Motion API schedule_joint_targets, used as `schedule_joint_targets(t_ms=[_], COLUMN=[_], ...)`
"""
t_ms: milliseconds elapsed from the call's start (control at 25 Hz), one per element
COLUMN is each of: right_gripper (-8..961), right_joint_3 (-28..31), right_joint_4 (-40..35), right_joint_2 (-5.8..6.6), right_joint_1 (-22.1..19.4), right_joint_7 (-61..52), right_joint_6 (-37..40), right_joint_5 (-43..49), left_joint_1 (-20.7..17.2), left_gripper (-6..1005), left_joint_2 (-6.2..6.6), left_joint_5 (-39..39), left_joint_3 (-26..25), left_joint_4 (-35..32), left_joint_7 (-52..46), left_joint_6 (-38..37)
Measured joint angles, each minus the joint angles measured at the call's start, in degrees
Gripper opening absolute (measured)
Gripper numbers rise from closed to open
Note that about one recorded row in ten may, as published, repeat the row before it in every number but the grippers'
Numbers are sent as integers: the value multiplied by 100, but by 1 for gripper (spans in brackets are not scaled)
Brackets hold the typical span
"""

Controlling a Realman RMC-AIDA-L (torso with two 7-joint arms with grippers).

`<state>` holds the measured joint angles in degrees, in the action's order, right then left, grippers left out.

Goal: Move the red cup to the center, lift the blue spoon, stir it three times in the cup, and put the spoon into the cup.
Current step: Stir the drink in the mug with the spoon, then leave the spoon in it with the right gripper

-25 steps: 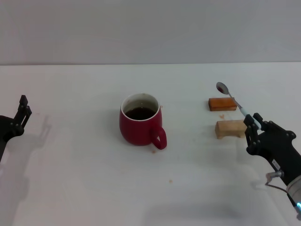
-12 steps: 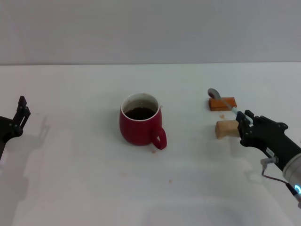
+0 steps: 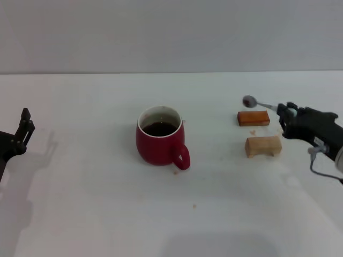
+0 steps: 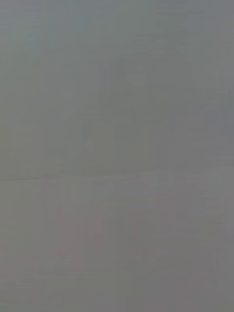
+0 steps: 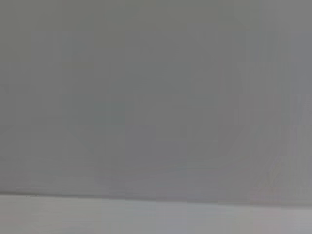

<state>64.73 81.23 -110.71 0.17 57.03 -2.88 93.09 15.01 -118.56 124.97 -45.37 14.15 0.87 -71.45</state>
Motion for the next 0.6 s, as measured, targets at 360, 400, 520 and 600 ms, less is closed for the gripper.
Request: schedule_joint_targets(t_ms=[360, 400, 520, 600], right_gripper=[134, 134, 134, 135], right_joint_3=[1412, 1412, 1456, 1465], right_joint_4=[945, 945, 1756, 1935], right_joint_2=[-794, -794, -808, -805], right_joint_1=[259, 259, 444, 500], right_joint_7=[-2159, -2159, -3164, -3363], right_joint_6=[-2346, -2346, -3202, -3383], right_joint_5=[3556, 3556, 4803, 5044], left_joint_1=[19, 21, 35, 37], left_gripper=[808, 808, 808, 808], left_joint_2=[0, 0, 0, 0], left_joint_5=[-16, -14, -13, -15], left_joint_3=[1, -2, -6, -13], left_joint_4=[0, 0, -1, -3], left_joint_7=[1, 1, 2, 3], left_joint_6=[1, 2, 5, 6])
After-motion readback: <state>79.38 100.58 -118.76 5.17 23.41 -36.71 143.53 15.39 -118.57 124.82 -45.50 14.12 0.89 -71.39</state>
